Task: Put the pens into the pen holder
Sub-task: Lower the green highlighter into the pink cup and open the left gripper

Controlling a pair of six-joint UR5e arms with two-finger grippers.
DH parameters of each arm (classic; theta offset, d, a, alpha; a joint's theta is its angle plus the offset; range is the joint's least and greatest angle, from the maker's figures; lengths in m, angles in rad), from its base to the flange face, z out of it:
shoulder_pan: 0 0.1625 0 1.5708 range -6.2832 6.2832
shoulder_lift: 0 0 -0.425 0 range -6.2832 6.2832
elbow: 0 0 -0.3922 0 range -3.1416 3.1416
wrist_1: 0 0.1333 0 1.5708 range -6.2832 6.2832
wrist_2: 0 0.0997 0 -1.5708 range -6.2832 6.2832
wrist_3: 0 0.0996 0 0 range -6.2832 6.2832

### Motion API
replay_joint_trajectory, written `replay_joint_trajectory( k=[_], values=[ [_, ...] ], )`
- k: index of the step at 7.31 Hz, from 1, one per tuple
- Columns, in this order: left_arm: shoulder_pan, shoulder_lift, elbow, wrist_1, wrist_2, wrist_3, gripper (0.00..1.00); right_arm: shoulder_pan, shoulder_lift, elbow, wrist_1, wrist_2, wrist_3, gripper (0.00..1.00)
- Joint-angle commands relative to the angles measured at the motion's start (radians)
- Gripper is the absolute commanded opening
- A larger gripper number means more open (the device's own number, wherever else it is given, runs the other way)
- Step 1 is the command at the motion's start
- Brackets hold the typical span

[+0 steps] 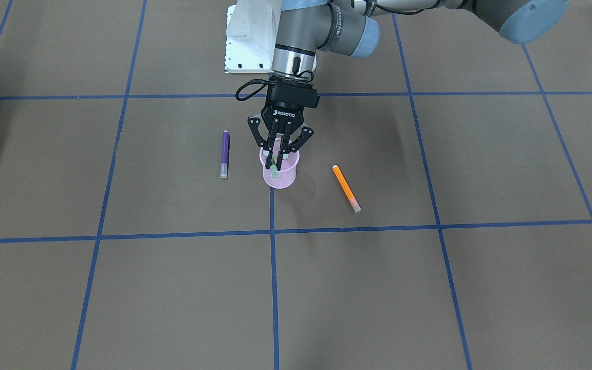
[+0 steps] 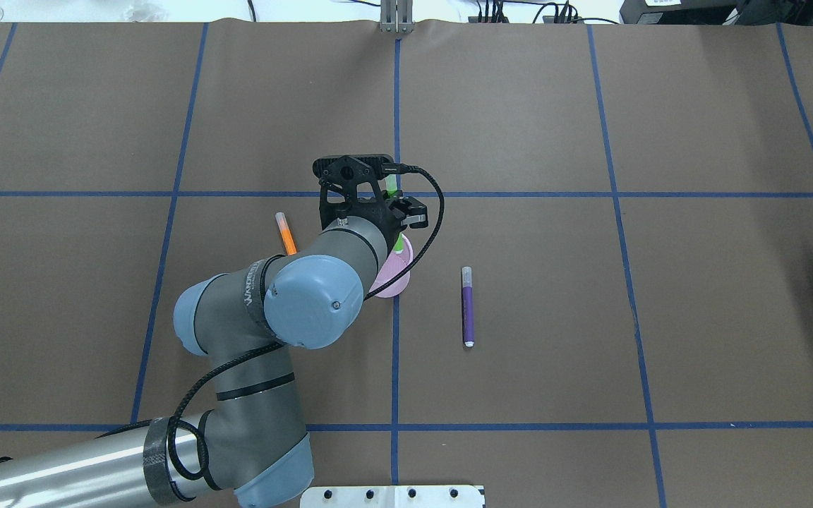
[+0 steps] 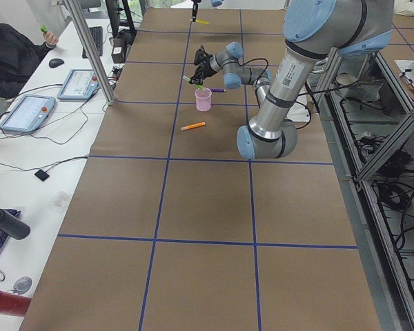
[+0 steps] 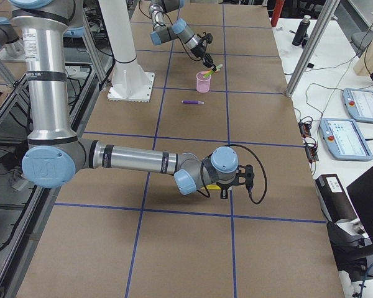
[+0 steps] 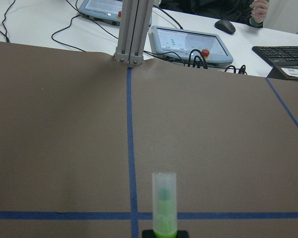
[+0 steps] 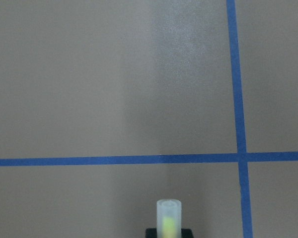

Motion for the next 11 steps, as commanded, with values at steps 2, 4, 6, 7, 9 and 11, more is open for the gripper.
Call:
replay_joint_trajectory(
  k=[2,4,6,7,9,11],
  values=[
    [0.003,0.008,-0.004,0.004,-0.014,0.002,0.14,-0.001,-0.001,0.006,0.0,0.0,0.0,0.0],
    [0.003,0.042,-0.008,-0.001,-0.017,0.002,0.14,0.0,-0.007,0.018,0.0,0.0,0.001,0.0],
    [0.005,0.046,-0.008,-0.001,-0.017,0.002,0.21,0.0,-0.005,0.018,0.0,0.0,0.001,0.0],
    [0.011,0.043,-0.008,0.001,-0.017,0.002,0.99,0.0,-0.004,0.018,0.0,0.002,0.001,0.0],
    [0.014,0.045,-0.06,0.014,-0.017,0.004,1.0,0.0,-0.016,0.088,0.0,0.002,0.001,0.0],
    [0.012,0.046,-0.085,0.055,-0.079,0.004,1.0,0.0,-0.024,0.229,-0.014,0.005,0.003,0.0]
  ],
)
